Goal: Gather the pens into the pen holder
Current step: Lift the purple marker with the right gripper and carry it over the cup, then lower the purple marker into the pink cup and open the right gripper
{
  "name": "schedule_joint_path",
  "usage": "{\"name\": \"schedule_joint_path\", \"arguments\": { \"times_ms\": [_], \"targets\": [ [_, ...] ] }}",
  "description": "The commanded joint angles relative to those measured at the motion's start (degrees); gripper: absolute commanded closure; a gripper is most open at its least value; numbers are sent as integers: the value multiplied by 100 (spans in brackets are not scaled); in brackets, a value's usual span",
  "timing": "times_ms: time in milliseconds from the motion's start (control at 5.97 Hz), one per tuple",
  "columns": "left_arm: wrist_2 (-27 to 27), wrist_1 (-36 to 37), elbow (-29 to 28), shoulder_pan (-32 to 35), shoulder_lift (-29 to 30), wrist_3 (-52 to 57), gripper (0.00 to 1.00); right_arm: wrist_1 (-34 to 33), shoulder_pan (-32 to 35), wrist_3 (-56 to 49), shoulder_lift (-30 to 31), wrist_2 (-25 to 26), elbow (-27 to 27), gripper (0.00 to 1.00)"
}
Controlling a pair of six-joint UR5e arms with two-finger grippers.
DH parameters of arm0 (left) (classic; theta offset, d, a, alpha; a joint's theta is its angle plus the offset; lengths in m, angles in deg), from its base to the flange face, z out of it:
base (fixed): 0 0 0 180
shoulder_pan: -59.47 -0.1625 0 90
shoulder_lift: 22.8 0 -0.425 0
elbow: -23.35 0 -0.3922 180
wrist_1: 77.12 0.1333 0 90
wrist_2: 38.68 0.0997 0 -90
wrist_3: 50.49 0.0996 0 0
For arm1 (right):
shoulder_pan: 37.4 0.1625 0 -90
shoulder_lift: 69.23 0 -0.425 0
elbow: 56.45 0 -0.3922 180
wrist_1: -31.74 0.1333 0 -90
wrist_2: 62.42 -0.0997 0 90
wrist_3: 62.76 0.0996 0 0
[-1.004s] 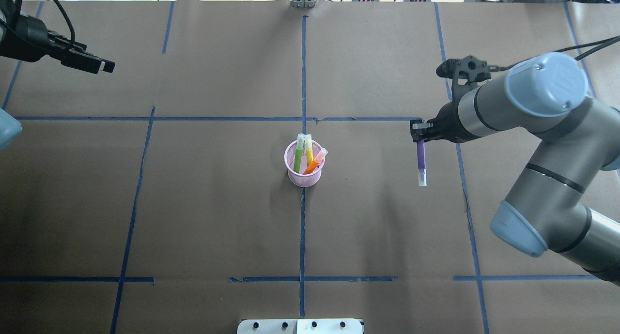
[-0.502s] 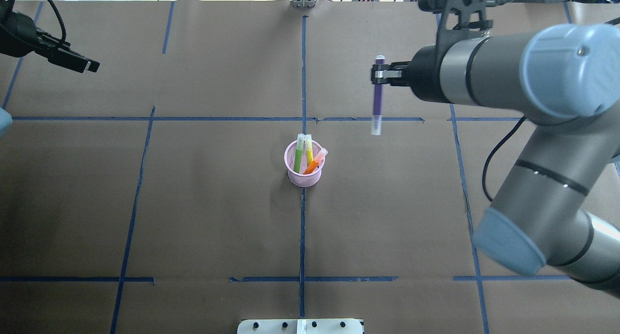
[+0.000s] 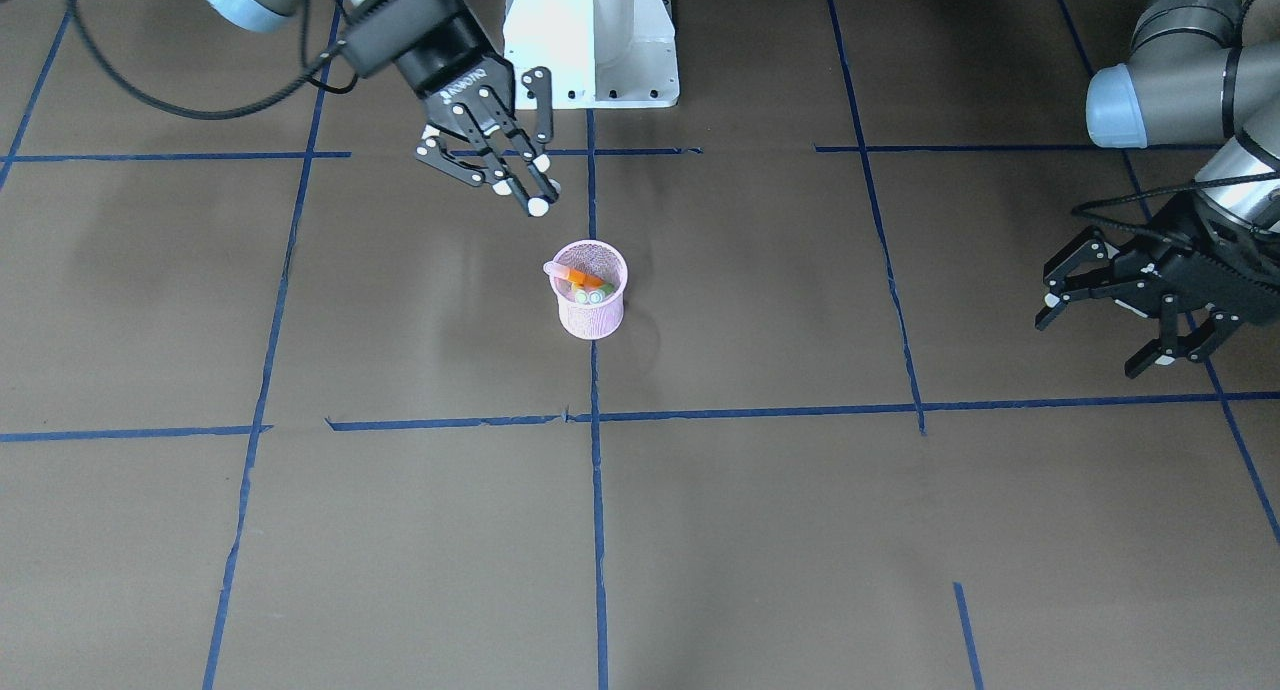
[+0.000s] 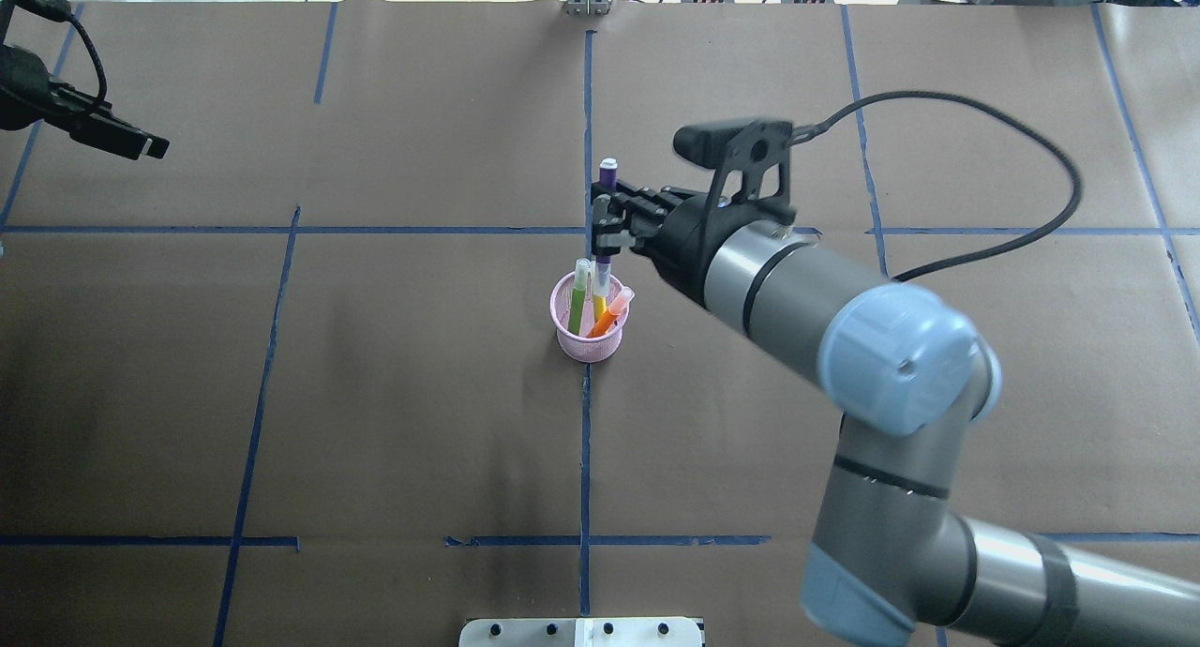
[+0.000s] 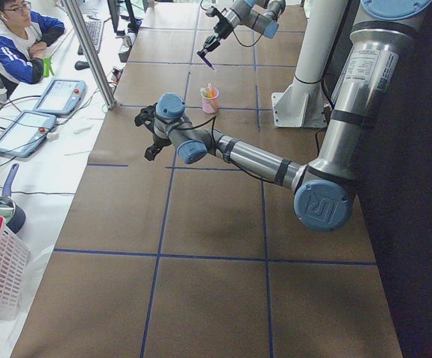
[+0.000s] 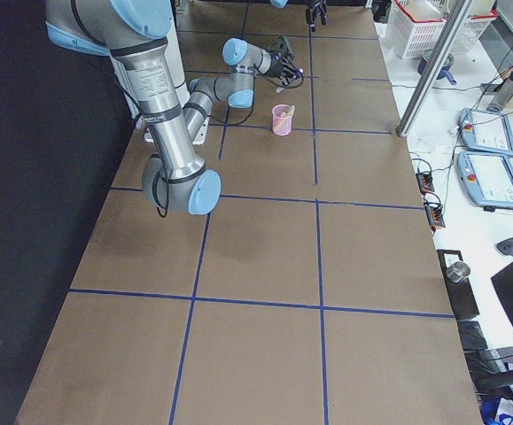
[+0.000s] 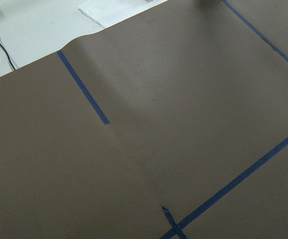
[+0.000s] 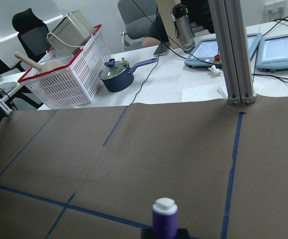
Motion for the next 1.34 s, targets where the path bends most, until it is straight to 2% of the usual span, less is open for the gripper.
{"name": "schedule_joint_path", "arguments": {
  "times_ms": [0, 167, 670, 837, 1004, 1172],
  "targets": [
    [4, -11, -73, -14, -116, 103, 0, 206, -207, -646, -220, 365, 562, 100],
    [-14, -11, -74, -14, -117, 103, 0, 197, -242, -682, -359, 383, 851, 100],
    [21, -11, -126, -23, -108, 103, 0, 214, -269, -814, -352, 444, 1143, 100],
    [30, -2, -135, -32, -99, 112, 0, 214, -269, -805, -404, 444, 1196, 81],
    [30, -11, -170, -32, -90, 112, 0, 214, -278, -805, -483, 462, 1284, 13],
    [30, -37, -240, -32, -64, 112, 0, 223, -287, -797, -501, 549, 1319, 1]
  ]
}}
